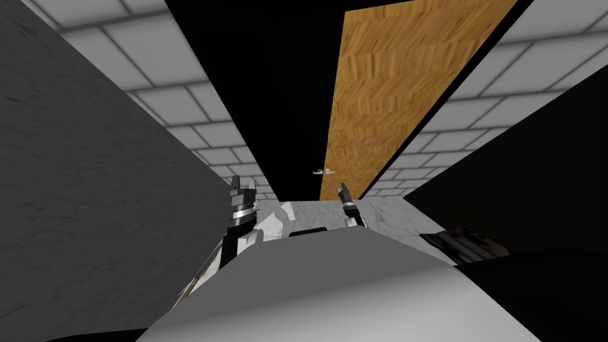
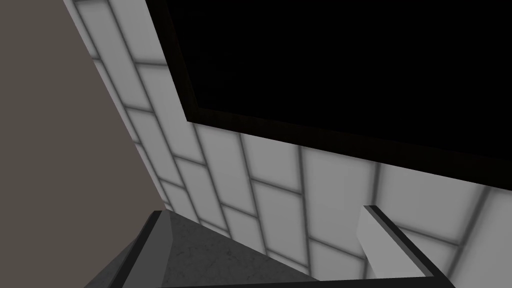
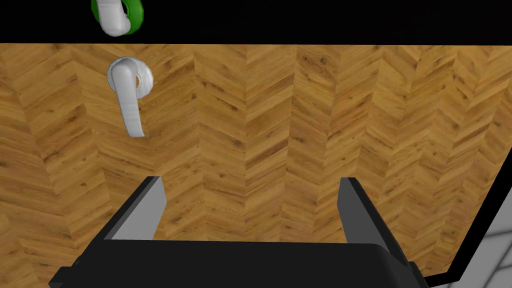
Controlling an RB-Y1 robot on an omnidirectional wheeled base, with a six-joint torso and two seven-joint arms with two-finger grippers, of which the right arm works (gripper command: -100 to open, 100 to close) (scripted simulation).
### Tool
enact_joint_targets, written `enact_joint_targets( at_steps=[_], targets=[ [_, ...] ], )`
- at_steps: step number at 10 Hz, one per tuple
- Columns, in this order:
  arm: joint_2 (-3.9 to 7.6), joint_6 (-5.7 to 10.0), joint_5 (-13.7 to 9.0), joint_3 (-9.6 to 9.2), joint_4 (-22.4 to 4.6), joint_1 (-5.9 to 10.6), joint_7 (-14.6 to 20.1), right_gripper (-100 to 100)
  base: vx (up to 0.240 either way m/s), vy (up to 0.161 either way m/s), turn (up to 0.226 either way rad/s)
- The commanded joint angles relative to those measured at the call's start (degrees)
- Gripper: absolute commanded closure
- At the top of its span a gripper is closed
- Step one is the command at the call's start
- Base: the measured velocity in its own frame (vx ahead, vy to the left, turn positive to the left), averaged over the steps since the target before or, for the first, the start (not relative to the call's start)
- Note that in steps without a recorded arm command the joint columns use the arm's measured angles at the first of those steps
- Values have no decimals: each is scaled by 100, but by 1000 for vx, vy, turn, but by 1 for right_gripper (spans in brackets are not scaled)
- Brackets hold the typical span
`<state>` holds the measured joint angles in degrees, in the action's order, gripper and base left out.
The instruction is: Pull the door open
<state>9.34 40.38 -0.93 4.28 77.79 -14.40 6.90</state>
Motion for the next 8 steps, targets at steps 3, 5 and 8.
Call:
enact_joint_targets(
  at_steps=[3, 5, 8],
  targets=[
    [46, 92, -60, 52, -504, 80, 63, -100, 100, -32, 46],
    [75, 150, -94, 83, -792, 138, 98, -100, 97, -26, 40],
    [117, 232, -142, 128, -1204, 221, 148, -100, 92, -24, 41]
  ],
)
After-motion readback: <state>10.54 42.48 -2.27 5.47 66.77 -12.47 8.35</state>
